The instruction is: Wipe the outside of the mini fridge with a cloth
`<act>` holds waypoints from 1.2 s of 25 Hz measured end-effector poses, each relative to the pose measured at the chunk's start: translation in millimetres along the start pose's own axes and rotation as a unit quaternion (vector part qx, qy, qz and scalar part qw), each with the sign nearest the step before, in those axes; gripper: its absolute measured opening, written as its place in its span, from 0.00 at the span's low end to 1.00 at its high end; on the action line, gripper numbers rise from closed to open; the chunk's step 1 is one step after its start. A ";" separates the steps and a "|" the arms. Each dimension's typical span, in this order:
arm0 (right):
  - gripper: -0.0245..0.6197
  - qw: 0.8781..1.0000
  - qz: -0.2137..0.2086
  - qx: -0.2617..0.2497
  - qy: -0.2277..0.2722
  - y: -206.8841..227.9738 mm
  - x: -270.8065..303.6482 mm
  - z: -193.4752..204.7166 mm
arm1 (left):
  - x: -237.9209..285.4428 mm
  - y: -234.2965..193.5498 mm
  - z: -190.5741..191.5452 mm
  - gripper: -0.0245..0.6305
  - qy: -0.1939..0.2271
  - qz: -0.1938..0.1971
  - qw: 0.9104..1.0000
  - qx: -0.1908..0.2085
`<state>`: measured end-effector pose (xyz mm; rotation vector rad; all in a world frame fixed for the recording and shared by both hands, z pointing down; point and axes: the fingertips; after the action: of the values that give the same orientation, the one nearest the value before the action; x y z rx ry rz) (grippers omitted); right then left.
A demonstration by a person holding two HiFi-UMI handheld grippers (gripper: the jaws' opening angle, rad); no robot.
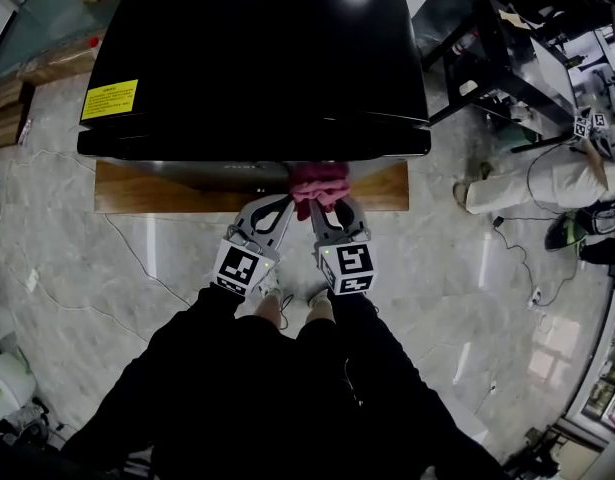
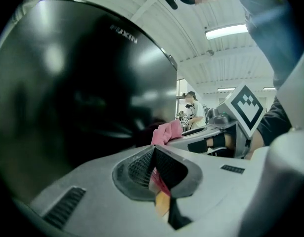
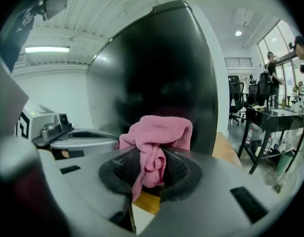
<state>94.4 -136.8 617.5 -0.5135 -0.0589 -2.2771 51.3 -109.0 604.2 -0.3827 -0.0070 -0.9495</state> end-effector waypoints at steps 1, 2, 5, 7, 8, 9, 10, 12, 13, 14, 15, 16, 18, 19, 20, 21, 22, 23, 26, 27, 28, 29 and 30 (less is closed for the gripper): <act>0.19 1.000 -0.004 0.006 -0.008 -1.3 4.4 9.4 | 2.6 -4.7 8.9 0.05 -0.004 -0.003 1.000 -0.002; 0.19 1.000 -0.007 0.011 -0.015 -2.9 8.8 18.4 | 4.6 -9.1 17.3 0.05 -0.009 -0.005 1.000 -0.004; 0.19 0.999 -0.012 0.023 -0.034 -8.4 22.2 43.5 | 7.7 -21.2 43.2 0.05 -0.028 -0.009 1.000 -0.011; 0.19 0.998 -0.016 0.031 -0.050 -12.3 31.2 60.4 | 8.6 -29.6 59.7 0.04 -0.040 -0.012 0.999 -0.015; 0.19 0.998 -0.018 0.036 -0.058 -14.2 35.3 68.6 | 8.4 -33.1 67.1 0.04 -0.045 -0.015 0.999 -0.017; 0.19 0.997 -0.020 0.041 -0.065 -15.9 38.9 76.2 | 8.0 -36.2 73.5 0.04 -0.051 -0.018 0.998 -0.019; 0.19 0.996 -0.021 0.046 -0.072 -17.1 42.0 83.1 | 7.9 -38.6 78.6 0.05 -0.056 -0.020 0.998 -0.020; 0.19 0.994 -0.023 0.054 -0.088 -17.5 47.6 96.9 | 8.7 -41.5 85.5 0.05 -0.064 -0.025 0.997 -0.022; 0.19 0.993 -0.024 0.059 -0.097 -17.2 50.9 104.4 | 9.4 -42.4 87.8 0.05 -0.068 -0.027 0.997 -0.024; 0.19 0.992 -0.026 0.065 -0.106 -16.7 54.6 112.0 | 10.0 -43.4 89.6 0.05 -0.071 -0.028 0.997 -0.025; 0.20 0.991 -0.027 0.071 -0.113 -16.5 57.9 118.8 | 10.2 -44.4 91.0 0.05 -0.073 -0.029 0.997 -0.026; 0.20 0.990 -0.028 0.078 -0.118 -16.8 59.8 124.1 | 9.7 -44.7 92.0 0.05 -0.074 -0.029 0.996 -0.027; 0.20 0.988 -0.031 0.085 -0.125 -18.5 58.1 128.4 | 6.5 -42.7 92.2 0.05 -0.073 -0.030 0.996 -0.029; 0.20 0.988 -0.033 0.085 -0.127 -19.7 55.4 127.8 | 4.2 -41.0 90.5 0.05 -0.072 -0.030 0.997 -0.029; 0.20 0.988 -0.035 0.083 -0.129 -21.2 51.9 125.4 | 1.6 -39.2 87.2 0.04 -0.070 -0.029 0.997 -0.030; 0.20 0.988 -0.037 0.081 -0.128 -23.2 47.2 121.5 | -1.5 -37.1 82.8 0.05 -0.067 -0.028 0.997 -0.029; 0.20 0.988 -0.039 0.080 -0.126 -25.5 40.8 115.9 | -5.3 -34.4 77.6 0.05 -0.063 -0.027 0.997 -0.029; 0.20 0.989 -0.041 0.078 -0.122 -27.8 32.8 108.0 | -9.4 -31.0 71.6 0.05 -0.059 -0.025 0.998 -0.028; 0.20 0.992 -0.042 0.064 -0.099 -34.5 1.0 75.3 | -24.7 -17.2 49.1 0.05 -0.047 -0.019 0.998 -0.030; 0.20 0.993 -0.042 0.057 -0.089 -37.4 -11.1 63.1 | -31.2 -11.4 40.8 0.05 -0.042 -0.019 0.998 -0.031; 0.20 0.995 -0.041 0.050 -0.079 -40.6 -23.2 50.7 | -38.1 -5.5 32.1 0.05 -0.036 -0.018 0.999 -0.031; 0.20 0.996 -0.040 0.044 -0.069 -43.7 -34.8 38.2 | -45.4 0.4 23.3 0.05 -0.029 -0.018 0.999 -0.027; 0.20 0.997 -0.038 0.039 -0.058 -47.2 -45.3 25.8 | -52.9 6.0 15.2 0.05 -0.022 -0.019 0.999 -0.022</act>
<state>97.3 -67.6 629.4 -0.6110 -0.2280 -2.3077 27.5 -59.1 607.3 -0.4456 -0.0343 -0.9787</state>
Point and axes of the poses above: the fingertips, and each gripper's own axes: x forward along the fingers, y to its right, z out of its underside, and after that the axes turned 13 degrees about -x, right-handed
